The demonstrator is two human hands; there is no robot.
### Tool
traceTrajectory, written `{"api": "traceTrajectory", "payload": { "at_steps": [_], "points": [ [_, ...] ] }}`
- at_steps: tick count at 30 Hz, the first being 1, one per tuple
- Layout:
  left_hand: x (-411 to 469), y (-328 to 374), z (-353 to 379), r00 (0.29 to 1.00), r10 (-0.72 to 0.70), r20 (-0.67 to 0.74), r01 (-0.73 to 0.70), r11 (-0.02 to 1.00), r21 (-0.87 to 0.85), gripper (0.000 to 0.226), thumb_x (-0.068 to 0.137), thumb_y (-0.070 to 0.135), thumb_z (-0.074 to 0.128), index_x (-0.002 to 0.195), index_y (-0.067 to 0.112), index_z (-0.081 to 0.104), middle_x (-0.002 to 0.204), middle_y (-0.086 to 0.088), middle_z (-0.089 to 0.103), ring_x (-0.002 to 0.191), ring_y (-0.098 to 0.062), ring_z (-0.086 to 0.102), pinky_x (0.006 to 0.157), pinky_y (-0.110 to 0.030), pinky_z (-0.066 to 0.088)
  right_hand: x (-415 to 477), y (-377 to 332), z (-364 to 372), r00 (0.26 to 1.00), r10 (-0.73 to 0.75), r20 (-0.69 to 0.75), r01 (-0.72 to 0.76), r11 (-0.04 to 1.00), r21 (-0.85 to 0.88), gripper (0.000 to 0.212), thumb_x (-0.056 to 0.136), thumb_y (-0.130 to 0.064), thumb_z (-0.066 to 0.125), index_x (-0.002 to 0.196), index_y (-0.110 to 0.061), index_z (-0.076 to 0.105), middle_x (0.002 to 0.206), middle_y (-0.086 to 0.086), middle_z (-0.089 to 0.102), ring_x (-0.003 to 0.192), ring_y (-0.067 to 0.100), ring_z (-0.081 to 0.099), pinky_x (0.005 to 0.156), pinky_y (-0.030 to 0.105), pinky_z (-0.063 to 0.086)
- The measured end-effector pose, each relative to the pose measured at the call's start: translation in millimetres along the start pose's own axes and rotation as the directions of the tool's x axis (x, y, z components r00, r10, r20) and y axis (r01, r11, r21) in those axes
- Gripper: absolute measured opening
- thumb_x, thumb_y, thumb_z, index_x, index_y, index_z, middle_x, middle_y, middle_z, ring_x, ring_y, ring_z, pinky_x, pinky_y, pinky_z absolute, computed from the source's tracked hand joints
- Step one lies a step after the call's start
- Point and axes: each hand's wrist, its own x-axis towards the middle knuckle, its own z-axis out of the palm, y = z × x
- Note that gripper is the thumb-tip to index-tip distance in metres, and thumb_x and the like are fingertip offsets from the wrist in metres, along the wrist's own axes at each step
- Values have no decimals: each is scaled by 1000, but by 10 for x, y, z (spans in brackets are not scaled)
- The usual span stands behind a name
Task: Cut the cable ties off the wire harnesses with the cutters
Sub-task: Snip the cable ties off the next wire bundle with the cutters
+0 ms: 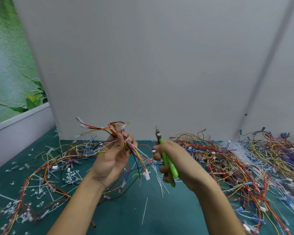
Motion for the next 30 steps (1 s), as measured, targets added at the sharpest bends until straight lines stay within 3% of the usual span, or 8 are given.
{"api": "traceTrajectory", "payload": {
  "at_steps": [2, 5, 10, 15, 22, 25, 27, 30],
  "points": [
    [5, 4, -22, 997, 17, -71, -13, 998, 66, 60, 52, 41, 99, 92, 13, 63, 85, -1, 56, 80, -15, 56, 77, -26, 52, -16, 15, 21, 994, -93, -57, 67, 931, -358, 41, 70, -51, 65, 106, -33, 61, 92, -5, 67, 64, 12, 57, 65, 37, 49],
    [16, 1, -34, 980, 83, -181, -52, 984, 171, 59, 40, 49, 101, 84, 18, 76, 86, 4, 70, 78, -9, 64, 74, -21, 54, -45, 11, -48, 986, -165, 29, 158, 856, -492, 42, 70, -53, 66, 109, -39, 61, 92, -11, 69, 71, 1, 60, 79, 35, 53],
    [35, -10, -40, 957, 187, -222, -105, 937, 334, 71, 42, 62, 96, 96, 19, 76, 97, 5, 76, 70, -8, 66, 70, -20, 55, -120, -34, -156, 964, -194, 181, 262, 799, -541, 43, 72, -48, 69, 114, -44, 62, 99, -17, 68, 86, 4, 67, 82, 29, 55],
    [33, -9, -64, 962, 212, -172, -122, 897, 424, 57, 51, 68, 90, 95, 31, 80, 101, 9, 76, 88, -3, 68, 77, -15, 52, -146, -54, -133, 951, -215, 222, 304, 782, -544, 45, 73, -48, 70, 118, -45, 60, 97, -19, 67, 80, 2, 65, 71, 17, 50],
    [16, 20, -55, 986, 141, -89, -78, 860, 504, 59, 62, 69, 84, 109, 33, 79, 124, 5, 72, 119, -5, 63, 90, -19, 52, -118, -21, -105, 945, -220, 241, 319, 783, -534, 46, 77, -46, 69, 121, -39, 62, 98, -16, 67, 84, 4, 65, 81, 27, 54],
    [9, 33, -36, 988, 133, -81, -74, 857, 510, 61, 63, 69, 83, 112, 31, 78, 125, 4, 72, 115, -4, 65, 89, -17, 51, -107, -7, -115, 942, -219, 253, 320, 809, -492, 41, 83, -44, 70, 122, -35, 63, 97, -10, 69, 83, 12, 67, 80, 34, 57],
    [3, 36, -16, 987, 131, -90, -68, 860, 506, 63, 63, 69, 83, 111, 29, 78, 124, 3, 73, 109, -4, 66, 88, -16, 50, -115, -7, -116, 939, -211, 271, 317, 837, -445, 35, 88, -40, 70, 122, -33, 63, 94, 0, 71, 75, 14, 66, 68, 30, 54],
    [-10, 48, -8, 991, 103, -87, -53, 889, 456, 44, 77, 56, 80, 108, 25, 80, 118, 2, 74, 95, -4, 65, 82, -16, 51, -131, -16, -114, 936, -182, 300, 298, 865, -404, 32, 89, -40, 67, 121, -34, 62, 93, 17, 73, 69, 14, 64, 60, 27, 49]
  ]
}}
